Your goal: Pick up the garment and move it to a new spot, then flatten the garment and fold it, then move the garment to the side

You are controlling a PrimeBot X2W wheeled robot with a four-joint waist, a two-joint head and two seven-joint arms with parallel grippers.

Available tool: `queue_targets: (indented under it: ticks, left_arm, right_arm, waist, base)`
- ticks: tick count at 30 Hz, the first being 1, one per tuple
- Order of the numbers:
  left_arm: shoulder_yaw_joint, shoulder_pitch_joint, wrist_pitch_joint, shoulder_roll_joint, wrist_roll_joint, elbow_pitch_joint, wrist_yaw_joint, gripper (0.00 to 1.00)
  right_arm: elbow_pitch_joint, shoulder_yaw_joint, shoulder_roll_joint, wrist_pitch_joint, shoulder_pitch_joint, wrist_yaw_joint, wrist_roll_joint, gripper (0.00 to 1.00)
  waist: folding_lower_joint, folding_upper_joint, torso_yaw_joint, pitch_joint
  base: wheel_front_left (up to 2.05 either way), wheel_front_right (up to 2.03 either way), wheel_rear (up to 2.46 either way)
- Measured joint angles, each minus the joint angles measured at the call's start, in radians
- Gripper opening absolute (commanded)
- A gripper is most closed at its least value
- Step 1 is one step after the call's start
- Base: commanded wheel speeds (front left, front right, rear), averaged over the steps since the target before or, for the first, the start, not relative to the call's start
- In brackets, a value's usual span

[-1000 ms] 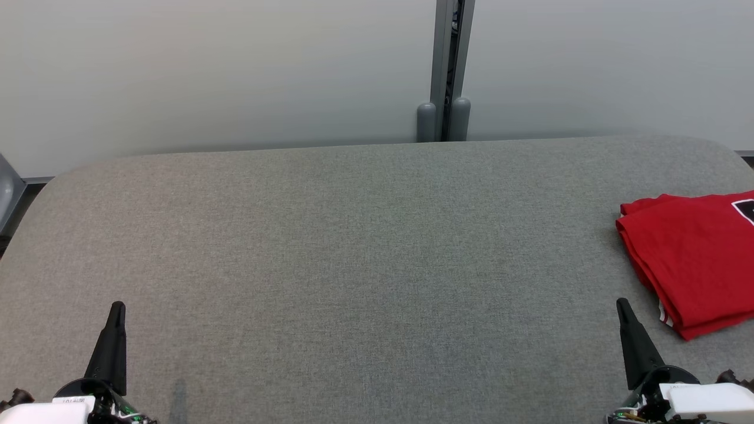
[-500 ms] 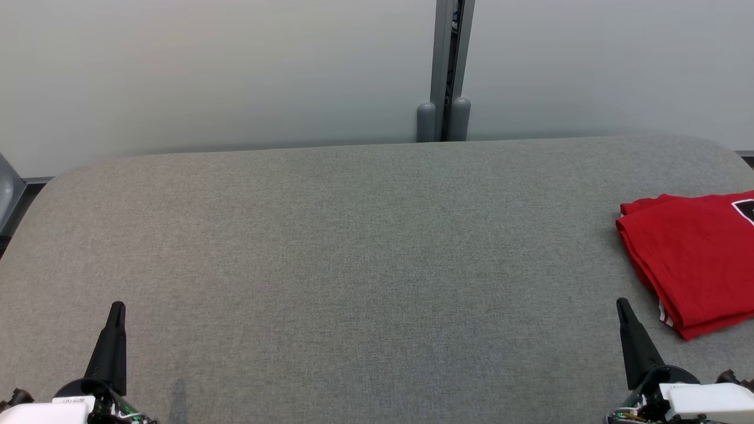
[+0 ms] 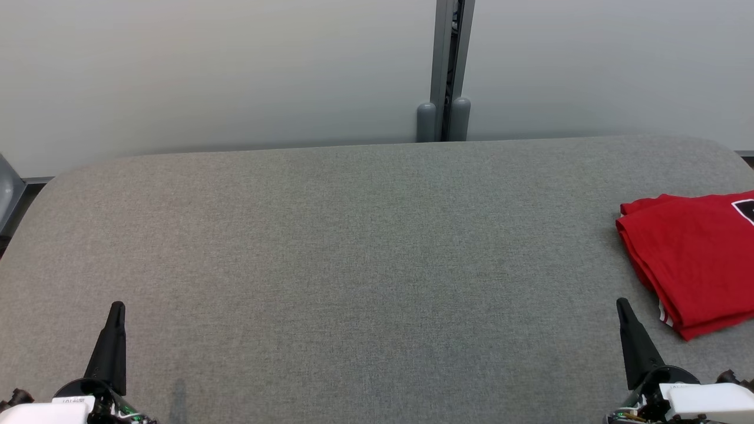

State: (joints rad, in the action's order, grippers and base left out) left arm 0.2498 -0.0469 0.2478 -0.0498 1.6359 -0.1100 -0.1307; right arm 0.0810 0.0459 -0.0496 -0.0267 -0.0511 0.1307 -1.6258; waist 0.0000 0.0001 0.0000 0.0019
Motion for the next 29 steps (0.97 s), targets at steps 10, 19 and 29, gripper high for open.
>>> queue_targets:
  ticks: [10, 19, 29]
  left_arm:
    - [0.001, 0.000, 0.003, 0.000, -0.001, 0.000, 0.000, 0.00]
    - [0.001, 0.000, 0.003, 0.001, -0.001, 0.000, 0.000, 0.00]
    - [0.001, 0.000, 0.003, 0.001, -0.001, 0.000, 0.000, 0.00]
  right_arm:
    - [0.000, 0.000, 0.000, 0.000, 0.000, 0.000, 0.000, 0.00]
    - [0.000, 0.000, 0.001, 0.000, 0.000, 0.000, 0.000, 0.00]
    - [0.000, 0.000, 0.001, 0.000, 0.000, 0.000, 0.000, 0.00]
  waist:
    - [0.0000, 0.0000, 0.000, 0.000]
    - [0.0000, 0.0000, 0.000, 0.000]
    - [0.0000, 0.0000, 0.000, 0.000]
  base:
    - [0.00, 0.00, 0.00]
    - [0.00, 0.00, 0.00]
    - [0.00, 0.00, 0.00]
